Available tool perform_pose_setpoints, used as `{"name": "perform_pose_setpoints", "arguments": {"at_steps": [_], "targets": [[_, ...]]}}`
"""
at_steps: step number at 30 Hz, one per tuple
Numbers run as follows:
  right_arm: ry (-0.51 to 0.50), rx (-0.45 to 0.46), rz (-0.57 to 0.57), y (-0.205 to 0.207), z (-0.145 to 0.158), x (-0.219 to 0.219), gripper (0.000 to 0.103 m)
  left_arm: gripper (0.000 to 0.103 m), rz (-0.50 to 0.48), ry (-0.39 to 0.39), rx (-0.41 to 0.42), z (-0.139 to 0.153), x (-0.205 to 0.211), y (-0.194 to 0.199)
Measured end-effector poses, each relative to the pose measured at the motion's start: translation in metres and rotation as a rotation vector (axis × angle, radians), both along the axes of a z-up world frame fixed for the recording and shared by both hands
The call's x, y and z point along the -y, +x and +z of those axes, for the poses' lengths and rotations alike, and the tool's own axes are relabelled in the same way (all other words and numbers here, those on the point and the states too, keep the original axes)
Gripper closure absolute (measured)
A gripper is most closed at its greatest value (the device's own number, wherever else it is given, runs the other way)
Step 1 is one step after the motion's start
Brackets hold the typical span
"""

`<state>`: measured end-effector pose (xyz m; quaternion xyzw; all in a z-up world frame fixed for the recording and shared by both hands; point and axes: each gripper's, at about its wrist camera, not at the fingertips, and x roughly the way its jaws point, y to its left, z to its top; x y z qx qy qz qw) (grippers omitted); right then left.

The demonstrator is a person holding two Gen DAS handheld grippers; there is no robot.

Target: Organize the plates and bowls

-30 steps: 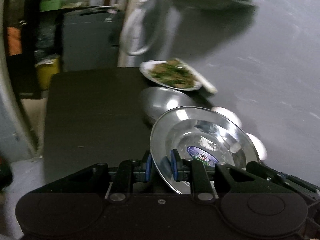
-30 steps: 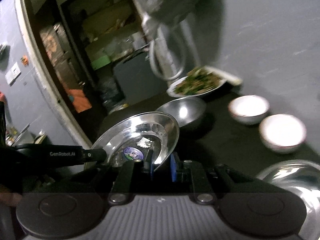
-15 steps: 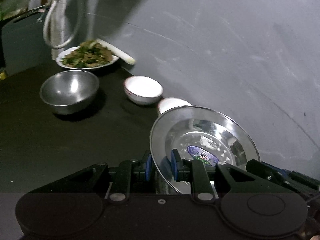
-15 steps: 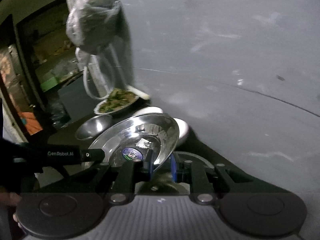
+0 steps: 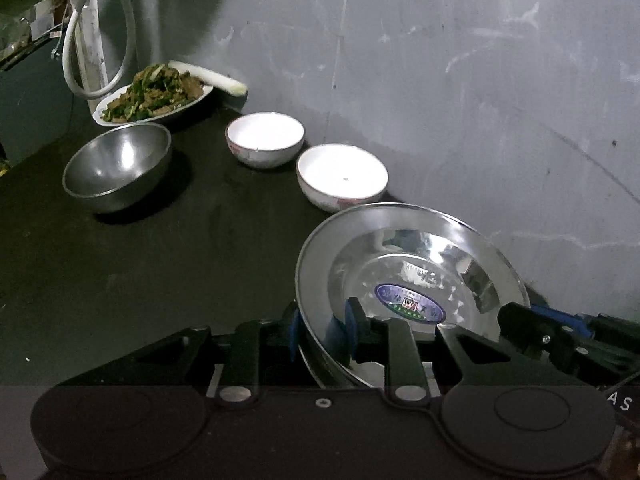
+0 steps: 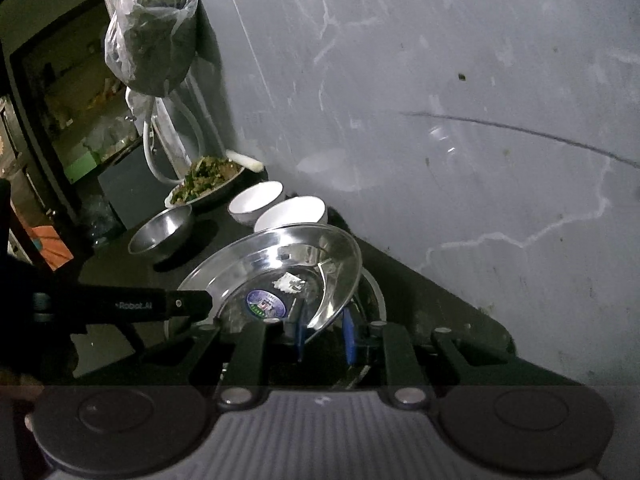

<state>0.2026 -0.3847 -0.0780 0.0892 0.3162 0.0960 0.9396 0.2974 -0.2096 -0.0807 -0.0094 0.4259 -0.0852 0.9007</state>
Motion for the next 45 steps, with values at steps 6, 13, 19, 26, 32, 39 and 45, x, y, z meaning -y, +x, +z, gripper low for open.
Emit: {"name": "perform_pose_setpoints", "arguments": {"at_steps": [6, 13, 19, 26, 32, 39, 45], "targets": [[-0.012, -0.026, 0.012, -0.002, -0.005, 0.000, 0.080, 0.073, -0.016, 0.046, -0.003, -0.003, 0.006, -0.003], [-0.009, -0.034, 0.019, -0.003, -0.005, 0.000, 0.078, 0.073, -0.029, 0.059, 0.003, -0.003, 0.008, -0.005], [-0.028, -0.041, 0.019, -0.002, -0.005, 0.000, 0.075, 0.073, -0.048, 0.066, 0.009, -0.005, 0.009, -0.004], [-0.068, -0.036, 0.028, -0.003, -0.006, -0.006, 0.070, 0.073, -0.045, 0.074, 0.010, -0.005, 0.007, -0.005], [-0.094, -0.020, 0.026, -0.004, -0.005, -0.007, 0.059, 0.053, -0.010, 0.083, 0.020, -0.002, -0.001, -0.007], [-0.104, 0.001, 0.028, -0.008, -0.002, -0.006, 0.035, 0.014, 0.075, 0.060, 0.045, 0.007, -0.022, -0.016], [-0.120, 0.020, 0.013, -0.007, -0.001, -0.008, 0.010, 0.002, 0.189, 0.072, 0.036, 0.009, -0.046, -0.020]]}}
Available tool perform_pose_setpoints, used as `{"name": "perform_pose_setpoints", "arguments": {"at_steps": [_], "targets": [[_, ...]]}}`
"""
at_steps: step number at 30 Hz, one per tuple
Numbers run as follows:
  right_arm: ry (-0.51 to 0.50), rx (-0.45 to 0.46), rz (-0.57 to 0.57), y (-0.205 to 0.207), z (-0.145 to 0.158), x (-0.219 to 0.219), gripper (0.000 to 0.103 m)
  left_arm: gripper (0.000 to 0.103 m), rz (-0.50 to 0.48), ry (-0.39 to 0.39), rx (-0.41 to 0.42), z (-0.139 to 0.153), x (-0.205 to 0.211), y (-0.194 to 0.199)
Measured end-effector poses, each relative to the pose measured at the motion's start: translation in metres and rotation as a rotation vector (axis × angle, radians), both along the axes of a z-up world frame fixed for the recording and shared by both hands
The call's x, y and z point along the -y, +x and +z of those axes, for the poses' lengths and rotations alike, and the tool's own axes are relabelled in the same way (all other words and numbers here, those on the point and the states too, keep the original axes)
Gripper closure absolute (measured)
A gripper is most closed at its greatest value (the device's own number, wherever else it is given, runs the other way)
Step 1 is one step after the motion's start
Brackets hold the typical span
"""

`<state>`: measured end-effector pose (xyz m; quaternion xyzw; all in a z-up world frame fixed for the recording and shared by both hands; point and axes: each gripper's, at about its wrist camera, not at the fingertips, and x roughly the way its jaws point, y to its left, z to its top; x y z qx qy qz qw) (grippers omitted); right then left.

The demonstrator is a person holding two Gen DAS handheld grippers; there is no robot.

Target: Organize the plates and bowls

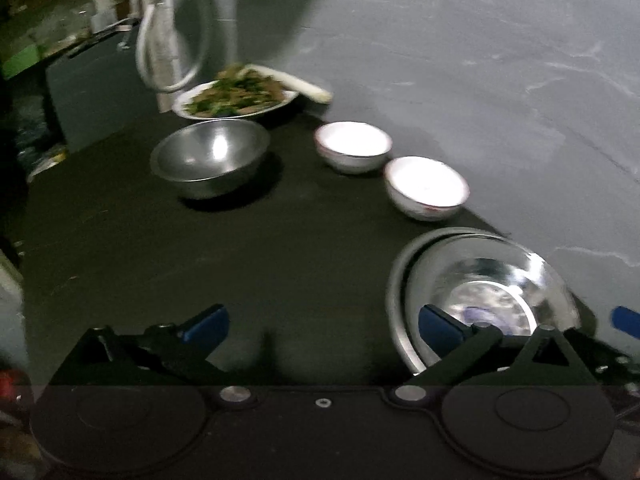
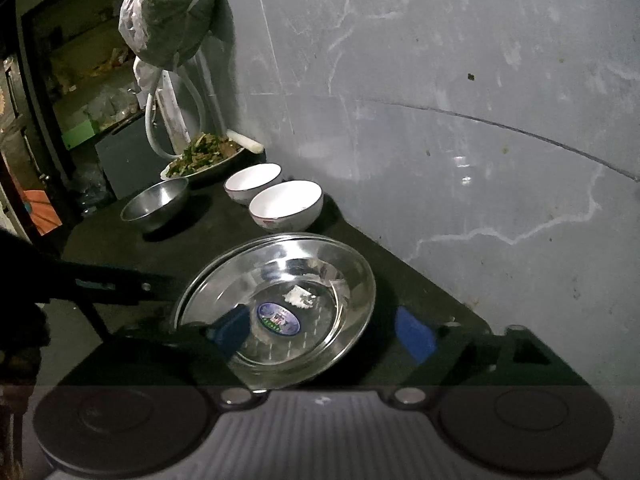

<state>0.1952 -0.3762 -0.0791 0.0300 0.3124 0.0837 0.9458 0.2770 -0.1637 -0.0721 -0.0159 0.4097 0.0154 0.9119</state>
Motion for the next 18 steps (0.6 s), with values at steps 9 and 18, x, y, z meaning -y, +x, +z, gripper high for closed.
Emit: {"name": "perform_pose_setpoints", "arguments": {"at_steps": [9, 18], "targets": [[-0.005, 0.011, 0.025, 0.009, -0.002, -0.015, 0.000, 0.001, 0.144, 0.071, -0.032, -0.001, -0.049, -0.021], [0.011, 0.000, 0.119, 0.019, 0.001, -0.043, 0.000, 0.001, 0.360, 0.124, -0.009, -0.004, -0.108, -0.043]]}}
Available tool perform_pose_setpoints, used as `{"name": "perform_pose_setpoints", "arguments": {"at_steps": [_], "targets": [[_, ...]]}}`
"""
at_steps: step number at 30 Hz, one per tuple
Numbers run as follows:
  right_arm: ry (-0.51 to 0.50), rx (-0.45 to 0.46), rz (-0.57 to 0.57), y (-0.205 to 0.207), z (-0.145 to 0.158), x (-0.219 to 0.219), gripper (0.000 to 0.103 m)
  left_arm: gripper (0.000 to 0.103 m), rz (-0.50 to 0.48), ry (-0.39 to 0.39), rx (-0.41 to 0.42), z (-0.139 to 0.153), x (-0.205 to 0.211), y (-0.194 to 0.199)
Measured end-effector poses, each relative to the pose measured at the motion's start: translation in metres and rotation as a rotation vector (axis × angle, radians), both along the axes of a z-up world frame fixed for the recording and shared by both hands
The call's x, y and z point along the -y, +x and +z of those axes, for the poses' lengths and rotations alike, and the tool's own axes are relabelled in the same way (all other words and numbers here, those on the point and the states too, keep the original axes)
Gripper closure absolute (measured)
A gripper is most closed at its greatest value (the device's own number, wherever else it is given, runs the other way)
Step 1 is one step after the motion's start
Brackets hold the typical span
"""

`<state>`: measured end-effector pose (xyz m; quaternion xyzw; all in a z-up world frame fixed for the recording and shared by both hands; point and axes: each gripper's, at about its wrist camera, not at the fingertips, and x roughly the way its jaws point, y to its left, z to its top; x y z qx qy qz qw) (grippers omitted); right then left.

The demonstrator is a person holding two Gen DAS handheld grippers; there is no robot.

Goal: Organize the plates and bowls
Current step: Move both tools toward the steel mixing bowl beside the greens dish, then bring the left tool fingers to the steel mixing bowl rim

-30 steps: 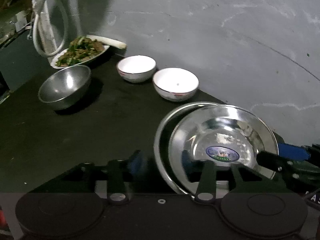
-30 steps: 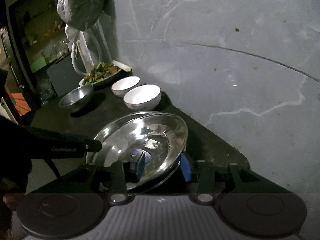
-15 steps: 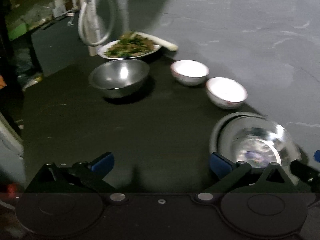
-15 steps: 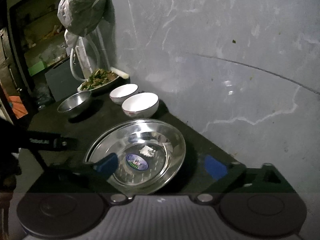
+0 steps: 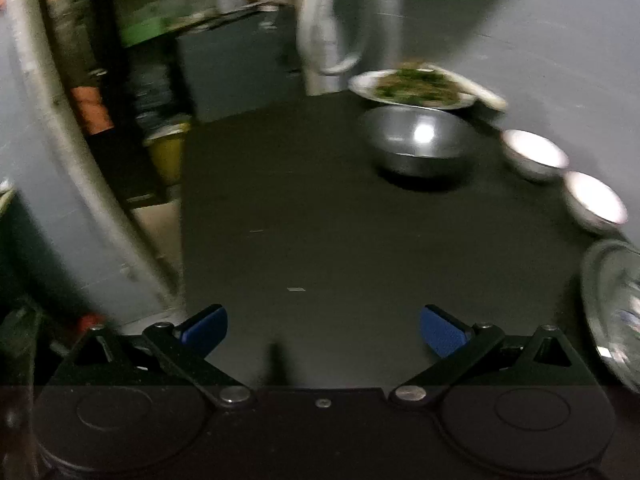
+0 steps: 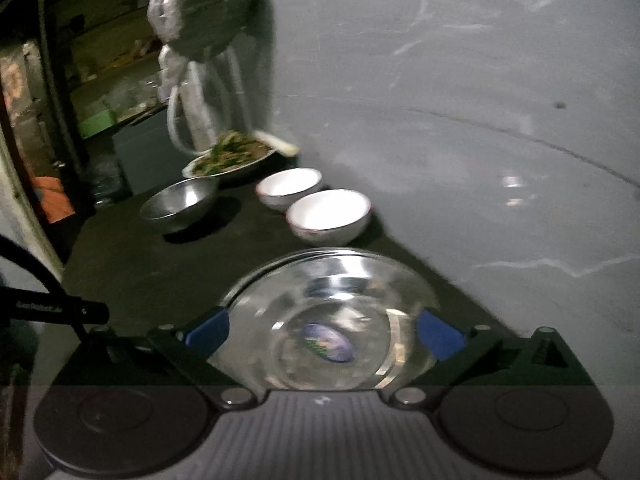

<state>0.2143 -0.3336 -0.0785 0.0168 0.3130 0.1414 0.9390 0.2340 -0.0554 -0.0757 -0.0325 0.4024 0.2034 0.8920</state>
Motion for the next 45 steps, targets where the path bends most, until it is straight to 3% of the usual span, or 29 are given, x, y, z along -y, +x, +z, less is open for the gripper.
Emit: {"name": "perform_pose_setpoints", "arguments": {"at_steps": [7, 12, 17, 25, 31, 37, 40, 45], "targets": [[-0.021, -0.020, 0.115, 0.009, 0.009, -0.035, 0.000, 0.001, 0.213, 0.008, 0.056, 0.005, -0.065, 0.000], [-0.059, -0.042, 0.156, 0.035, 0.016, -0.064, 0.000, 0.001, 0.327, 0.014, 0.105, 0.014, -0.096, 0.022], [-0.141, -0.148, 0.094, 0.071, 0.015, -0.093, 0.000, 0.001, 0.290, 0.010, 0.118, 0.006, -0.099, 0.042], [-0.095, -0.063, 0.139, 0.126, 0.027, -0.139, 0.002, 0.001, 0.217, -0.053, 0.149, -0.002, -0.096, 0.103], [-0.078, -0.042, 0.149, 0.163, 0.014, -0.172, 0.007, 0.001, 0.112, -0.075, 0.195, 0.001, -0.088, 0.151], [-0.065, -0.079, 0.100, 0.188, -0.004, -0.181, 0.020, 0.001, -0.009, -0.177, 0.129, -0.012, -0.086, 0.192], [-0.053, -0.096, 0.087, 0.198, -0.012, -0.183, 0.027, 0.005, 0.008, -0.190, 0.133, -0.017, -0.083, 0.199], [-0.030, -0.119, 0.075, 0.208, -0.019, -0.185, 0.045, 0.033, 0.006, -0.246, 0.095, -0.027, -0.085, 0.205]]}}
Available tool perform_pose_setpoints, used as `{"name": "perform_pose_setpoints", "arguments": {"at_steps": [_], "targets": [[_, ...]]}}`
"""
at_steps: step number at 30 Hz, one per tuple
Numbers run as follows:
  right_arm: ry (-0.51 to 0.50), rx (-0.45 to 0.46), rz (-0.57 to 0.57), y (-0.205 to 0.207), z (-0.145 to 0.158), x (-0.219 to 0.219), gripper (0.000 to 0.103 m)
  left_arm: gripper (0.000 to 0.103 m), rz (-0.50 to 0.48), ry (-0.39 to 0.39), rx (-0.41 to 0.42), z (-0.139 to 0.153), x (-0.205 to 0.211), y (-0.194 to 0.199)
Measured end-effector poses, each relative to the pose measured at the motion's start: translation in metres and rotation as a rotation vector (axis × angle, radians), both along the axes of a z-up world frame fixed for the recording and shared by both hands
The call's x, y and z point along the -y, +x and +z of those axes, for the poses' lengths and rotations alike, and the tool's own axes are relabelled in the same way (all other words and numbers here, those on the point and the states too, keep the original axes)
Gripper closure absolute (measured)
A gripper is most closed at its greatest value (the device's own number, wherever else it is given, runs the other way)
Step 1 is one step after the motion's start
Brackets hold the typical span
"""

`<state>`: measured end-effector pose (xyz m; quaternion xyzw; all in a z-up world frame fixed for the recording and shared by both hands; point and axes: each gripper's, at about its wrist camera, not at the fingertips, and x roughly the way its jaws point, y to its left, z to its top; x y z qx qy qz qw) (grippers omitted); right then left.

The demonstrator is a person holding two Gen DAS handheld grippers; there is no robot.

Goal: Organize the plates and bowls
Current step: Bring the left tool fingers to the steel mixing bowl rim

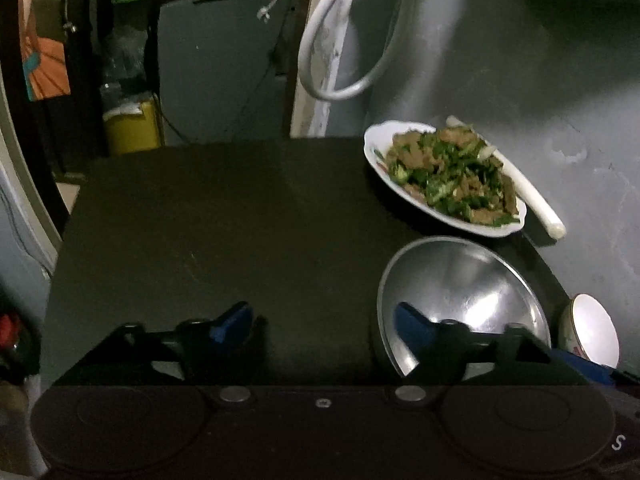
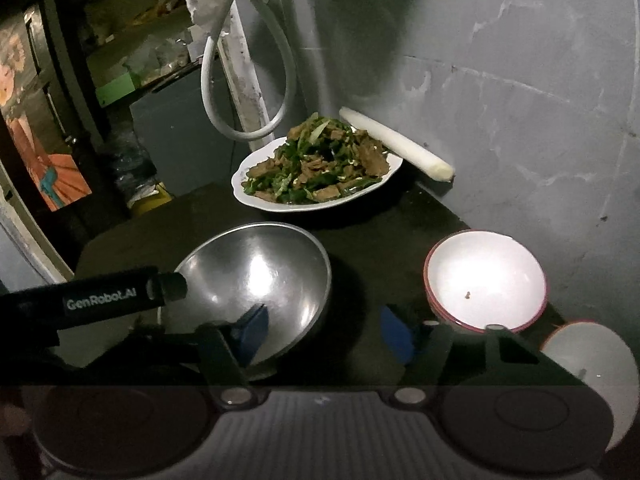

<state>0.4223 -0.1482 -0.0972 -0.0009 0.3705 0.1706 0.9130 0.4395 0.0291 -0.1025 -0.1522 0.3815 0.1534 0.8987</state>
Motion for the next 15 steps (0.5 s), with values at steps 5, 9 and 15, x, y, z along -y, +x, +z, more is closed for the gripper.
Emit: {"name": "perform_pose_setpoints", "arguments": {"at_steps": [5, 9, 15], "targets": [[0.015, -0.025, 0.006, 0.005, -0.005, -0.001, 0.060, 0.059, -0.028, -0.066, 0.028, -0.002, -0.002, -0.004], [0.020, -0.042, 0.021, 0.007, -0.006, -0.003, 0.070, 0.091, -0.085, -0.055, 0.041, 0.001, 0.009, -0.005], [0.019, -0.056, 0.046, 0.001, -0.004, -0.004, 0.079, 0.092, -0.077, -0.086, 0.029, 0.006, 0.013, -0.027]]}}
